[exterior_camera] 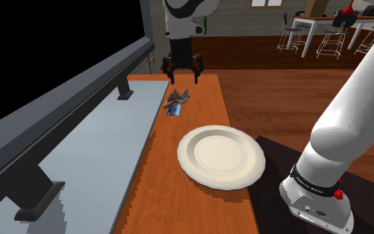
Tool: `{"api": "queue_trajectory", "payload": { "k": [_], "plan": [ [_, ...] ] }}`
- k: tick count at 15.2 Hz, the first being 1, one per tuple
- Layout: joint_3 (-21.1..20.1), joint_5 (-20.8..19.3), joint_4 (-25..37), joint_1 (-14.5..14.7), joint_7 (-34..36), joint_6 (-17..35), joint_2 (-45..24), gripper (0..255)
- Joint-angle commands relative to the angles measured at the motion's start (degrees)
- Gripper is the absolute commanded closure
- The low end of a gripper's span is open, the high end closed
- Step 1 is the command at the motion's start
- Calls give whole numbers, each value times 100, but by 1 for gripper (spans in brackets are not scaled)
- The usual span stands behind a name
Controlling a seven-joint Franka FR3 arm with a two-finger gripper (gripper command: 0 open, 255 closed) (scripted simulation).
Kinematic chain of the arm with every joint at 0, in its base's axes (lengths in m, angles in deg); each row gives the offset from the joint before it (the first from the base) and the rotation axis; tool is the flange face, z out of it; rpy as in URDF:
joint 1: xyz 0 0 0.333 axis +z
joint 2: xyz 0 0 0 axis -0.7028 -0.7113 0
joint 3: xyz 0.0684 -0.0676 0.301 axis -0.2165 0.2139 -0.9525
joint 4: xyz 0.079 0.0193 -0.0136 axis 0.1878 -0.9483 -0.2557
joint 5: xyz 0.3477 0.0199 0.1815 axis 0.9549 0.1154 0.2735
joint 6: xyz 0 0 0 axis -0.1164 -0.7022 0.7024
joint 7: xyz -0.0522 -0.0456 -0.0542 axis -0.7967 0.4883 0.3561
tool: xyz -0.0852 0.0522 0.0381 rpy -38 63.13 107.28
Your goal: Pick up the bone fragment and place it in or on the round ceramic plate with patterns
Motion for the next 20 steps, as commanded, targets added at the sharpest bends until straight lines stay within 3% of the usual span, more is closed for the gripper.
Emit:
{"api": "queue_trajectory", "payload": {
  "k": [1,4,12,20],
  "plan": [
    [-51,-177,549,-48,824,-106,-567,0],
    [10,-408,1335,-43,1866,-296,-1352,0],
    [27,-401,729,-32,1870,290,-1333,0],
    [27,-401,729,-32,1870,290,-1333,0]
  ]
}}
